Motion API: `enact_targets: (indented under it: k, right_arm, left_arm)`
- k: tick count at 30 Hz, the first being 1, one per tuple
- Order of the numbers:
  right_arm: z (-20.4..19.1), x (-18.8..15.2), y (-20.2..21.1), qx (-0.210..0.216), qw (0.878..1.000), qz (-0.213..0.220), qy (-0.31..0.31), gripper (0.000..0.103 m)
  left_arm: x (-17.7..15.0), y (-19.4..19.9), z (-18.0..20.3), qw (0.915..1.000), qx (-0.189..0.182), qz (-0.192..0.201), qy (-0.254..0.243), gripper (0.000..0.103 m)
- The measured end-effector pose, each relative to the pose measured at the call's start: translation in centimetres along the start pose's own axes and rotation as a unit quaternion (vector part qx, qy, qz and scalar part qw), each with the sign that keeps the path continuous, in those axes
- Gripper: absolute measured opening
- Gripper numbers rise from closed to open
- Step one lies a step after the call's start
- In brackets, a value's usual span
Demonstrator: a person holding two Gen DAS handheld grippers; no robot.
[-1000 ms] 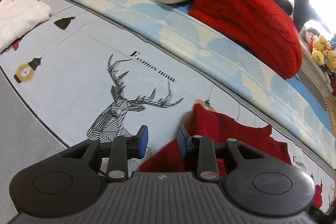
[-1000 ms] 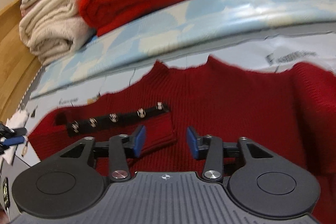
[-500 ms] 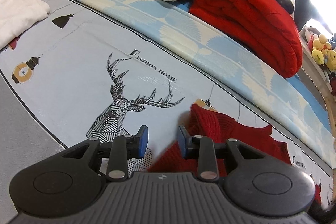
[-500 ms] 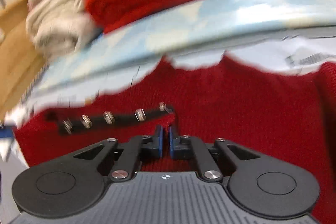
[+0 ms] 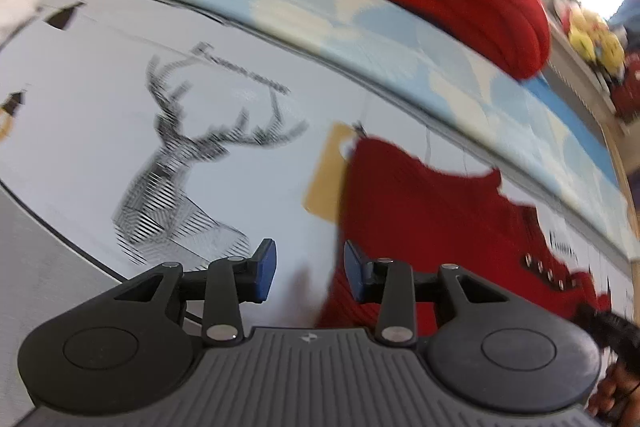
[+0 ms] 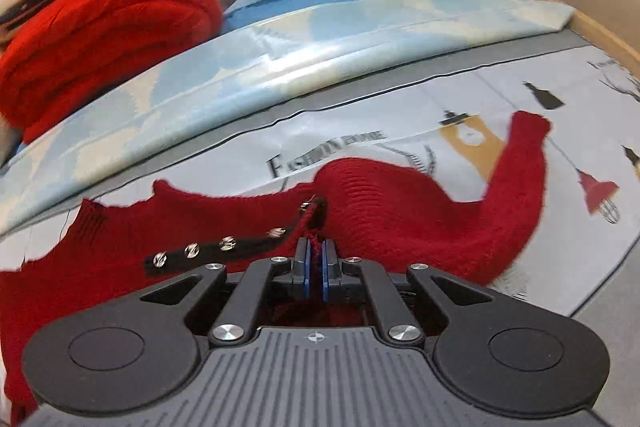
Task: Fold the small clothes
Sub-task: 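Lift the gripped sweater side with the right tool and fold it across the body, then open the right tool and release the folded side on the body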
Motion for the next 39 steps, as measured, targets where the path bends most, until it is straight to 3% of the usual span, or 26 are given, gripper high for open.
enact_targets:
  k: [6,7,9,13,15,16,17,20,23,27,28,29,30,33,35,37,39]
  right_arm:
    - [3.2,2.3,2.5,0.038,0.997,0.018,-0.062,0.012]
    - [4.0,2.9,3.1,0.038,0.996,0.027,-0.071,0.016]
    - [6.4,4.3,4.8,0.028,0.993,0.062,-0.093,0.041]
    - [11.6,5.7,6.2,0.012,0.985,0.100,-0.139,0.044]
    - [14.7,5.7,5.8,-0.002,0.978,0.108,-0.181,0.046]
    - [16.0,5.5,5.3,-0.006,0.974,0.107,-0.200,0.046]
    - [17.1,5.2,4.6,-0.008,0.972,0.100,-0.214,0.047]
    - [19.1,3.6,1.5,0.010,0.965,0.052,-0.256,0.052]
    - [19.3,2.6,-0.9,0.041,0.954,0.017,-0.295,0.057]
    - [19.3,2.6,-2.1,0.067,0.939,0.014,-0.336,0.058]
    - [19.2,2.7,-2.2,0.069,0.939,0.015,-0.337,0.053]
    - [19.1,3.1,-2.1,0.071,0.940,0.021,-0.333,0.024]
    - [19.1,3.6,-1.7,0.063,0.942,0.033,-0.327,0.011]
    - [19.1,6.8,2.8,-0.019,0.949,0.131,-0.285,0.010]
    - [17.7,9.3,6.4,-0.044,0.950,0.200,-0.237,0.010]
    - [14.0,11.9,10.8,-0.042,0.948,0.272,-0.161,0.010]
    - [8.2,13.0,14.5,-0.009,0.943,0.325,-0.069,0.010]
  left_arm:
    - [-1.7,-1.5,3.9,0.9978,-0.026,-0.023,-0.056,0.042]
    - [-1.9,-1.5,4.7,0.9968,-0.033,-0.022,-0.069,0.042]
    - [-2.3,-1.6,6.0,0.9948,-0.043,-0.019,-0.090,0.042]
    - [-3.6,-3.4,6.8,0.9928,-0.046,-0.035,-0.105,0.042]
    - [-4.5,-5.4,5.7,0.9933,-0.022,-0.056,-0.098,0.042]
    - [-4.8,-6.3,5.1,0.9933,-0.001,-0.062,-0.098,0.046]
    - [-4.9,-6.8,4.6,0.9927,0.016,-0.065,-0.100,0.058]
    - [-4.9,-6.6,4.4,0.9927,0.029,-0.072,-0.092,0.059]
    - [-3.6,-4.4,5.8,0.9923,0.034,-0.035,-0.114,0.058]
    - [-2.8,-3.3,7.6,0.9924,0.017,-0.017,-0.120,0.058]
    - [-2.7,-3.3,7.6,0.9920,0.019,-0.018,-0.124,0.058]
    - [-2.7,-3.4,7.5,0.9917,0.022,-0.019,-0.125,0.058]
    - [-2.6,-3.5,7.3,0.9917,0.026,-0.020,-0.124,0.058]
    - [-1.9,-2.8,6.3,0.9929,0.028,-0.013,-0.115,0.058]
    - [-1.3,-2.2,5.7,0.9941,0.025,-0.008,-0.105,0.058]
    - [-0.6,-1.6,5.0,0.9952,0.022,-0.003,-0.095,0.058]
    - [-0.1,-1.2,4.1,0.9965,0.022,0.001,-0.081,0.058]
Point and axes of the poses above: each gripper's, at about its wrist camera, not at the fingertips, and y roughly against the way its jaws point, z to its right, x to its top, the point moved 10 cm from there along -y, roughly the way its jaws point, and after that the axes turned 5 degrees about -z, right-handed, at the moved point
